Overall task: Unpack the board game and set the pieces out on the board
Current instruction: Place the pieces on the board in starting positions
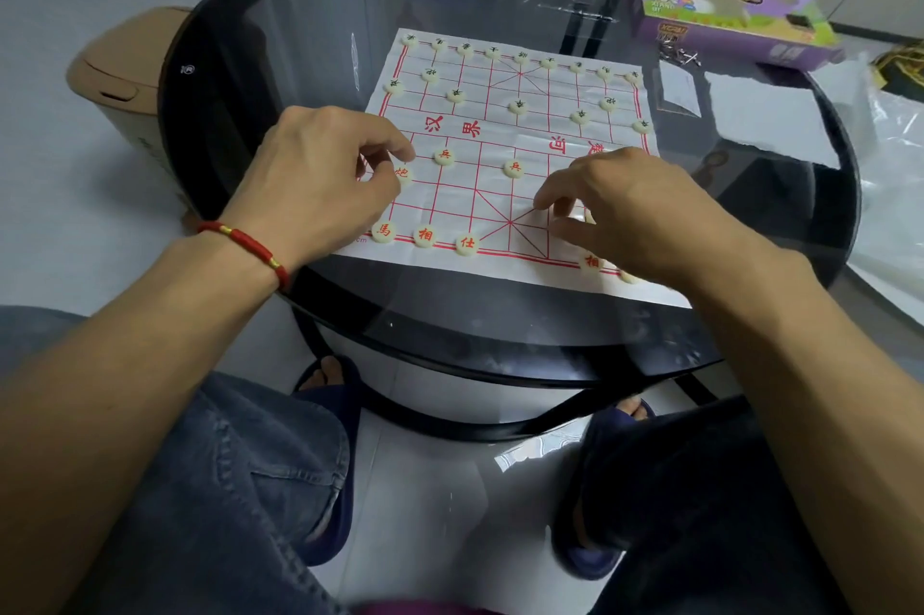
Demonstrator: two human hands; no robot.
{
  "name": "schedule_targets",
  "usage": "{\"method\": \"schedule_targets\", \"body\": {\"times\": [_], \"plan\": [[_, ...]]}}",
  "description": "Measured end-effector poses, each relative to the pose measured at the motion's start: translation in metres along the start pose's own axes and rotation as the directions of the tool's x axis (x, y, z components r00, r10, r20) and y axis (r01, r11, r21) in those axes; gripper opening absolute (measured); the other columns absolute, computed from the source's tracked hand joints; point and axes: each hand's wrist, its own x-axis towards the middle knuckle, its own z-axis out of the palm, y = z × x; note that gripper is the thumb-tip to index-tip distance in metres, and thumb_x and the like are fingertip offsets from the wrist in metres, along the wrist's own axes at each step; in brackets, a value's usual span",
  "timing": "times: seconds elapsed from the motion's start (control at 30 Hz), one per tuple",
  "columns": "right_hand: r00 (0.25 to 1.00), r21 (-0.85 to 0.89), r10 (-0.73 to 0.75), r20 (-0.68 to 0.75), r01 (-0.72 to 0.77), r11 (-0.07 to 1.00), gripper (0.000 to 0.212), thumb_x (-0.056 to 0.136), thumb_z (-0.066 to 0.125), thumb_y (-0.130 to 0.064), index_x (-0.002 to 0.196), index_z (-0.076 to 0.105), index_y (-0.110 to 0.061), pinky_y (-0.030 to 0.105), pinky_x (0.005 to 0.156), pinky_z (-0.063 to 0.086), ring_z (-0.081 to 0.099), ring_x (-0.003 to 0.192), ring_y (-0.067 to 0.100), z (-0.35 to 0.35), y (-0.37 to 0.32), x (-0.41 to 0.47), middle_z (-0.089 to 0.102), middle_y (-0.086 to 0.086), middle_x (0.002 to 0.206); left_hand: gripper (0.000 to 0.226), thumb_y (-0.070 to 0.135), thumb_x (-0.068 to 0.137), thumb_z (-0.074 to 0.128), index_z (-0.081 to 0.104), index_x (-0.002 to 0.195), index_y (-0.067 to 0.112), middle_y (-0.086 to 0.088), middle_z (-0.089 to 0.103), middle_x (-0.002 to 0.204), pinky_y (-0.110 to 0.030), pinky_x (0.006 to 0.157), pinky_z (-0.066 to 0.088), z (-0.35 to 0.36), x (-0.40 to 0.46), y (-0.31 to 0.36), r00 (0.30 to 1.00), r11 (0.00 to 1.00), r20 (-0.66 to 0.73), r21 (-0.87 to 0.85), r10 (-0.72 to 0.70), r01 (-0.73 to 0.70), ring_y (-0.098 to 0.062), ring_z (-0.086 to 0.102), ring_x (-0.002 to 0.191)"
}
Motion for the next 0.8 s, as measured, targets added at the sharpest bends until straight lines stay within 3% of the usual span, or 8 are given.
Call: {"method": "schedule_targets", "body": {"times": [0.17,0.33,0.53,0.63,0.8], "plan": [[0.999,0.032,0.028,0.018,-0.028,0.999,0.028,0.097,0.065,-0.024,0.125,0.069,-0.029,0.039,0.083,0.060,0.057,0.088,0.010,-0.008,0.008,-0.004,0.071,-0.005,0.120,0.023,0.022,0.094,0.065,0.074,0.114,0.026,0.001,0.073,0.110,-0.034,0.079,0.058,0.000,0.000,0.000,1.000,1.000,0.003,-0.003,-0.001,0.001,-0.014,0.063,0.083],[0.997,0.064,0.009,0.082,-0.014,0.998,0.035,0.092,0.071,-0.016,0.123,0.071,-0.033,0.037,0.081,0.061,0.061,0.090,0.010,-0.009,0.012,-0.007,0.071,-0.008,0.117,0.023,0.022,0.094,0.064,0.074,0.115,0.026,0.001,0.073,0.111,-0.033,0.079,0.057,0.000,0.000,0.001,1.000,1.000,0.004,0.003,0.005,-0.005,-0.013,0.062,0.083],[1.000,0.032,-0.008,0.004,0.008,0.999,0.026,0.094,0.067,-0.037,0.117,0.073,-0.026,0.033,0.076,0.059,0.064,0.088,0.014,-0.009,0.002,-0.004,0.073,-0.006,0.108,0.023,0.023,0.093,0.064,0.074,0.114,0.026,0.001,0.073,0.110,-0.034,0.078,0.058,0.000,0.000,0.001,1.000,1.000,0.003,-0.002,0.001,-0.001,-0.013,0.062,0.083],[0.999,0.040,-0.045,-0.015,0.046,0.998,0.041,0.088,0.054,-0.057,0.108,0.073,-0.027,0.039,0.074,0.059,0.064,0.085,0.015,-0.008,-0.013,-0.009,0.071,-0.008,0.100,0.023,0.022,0.094,0.064,0.074,0.115,0.025,0.000,0.072,0.113,-0.034,0.079,0.058,0.000,-0.001,0.001,1.000,1.000,0.007,-0.002,-0.001,0.001,-0.014,0.062,0.084],[0.995,-0.005,-0.098,-0.006,0.098,0.995,0.031,0.092,0.059,-0.054,0.104,0.070,-0.028,0.043,0.074,0.058,0.062,0.087,0.022,-0.003,-0.026,-0.009,0.068,-0.005,0.099,0.024,0.022,0.094,0.065,0.074,0.116,0.024,-0.001,0.072,0.114,-0.035,0.081,0.057,0.000,-0.001,0.003,1.000,1.000,0.005,-0.004,0.004,-0.004,-0.014,0.061,0.084]]}}
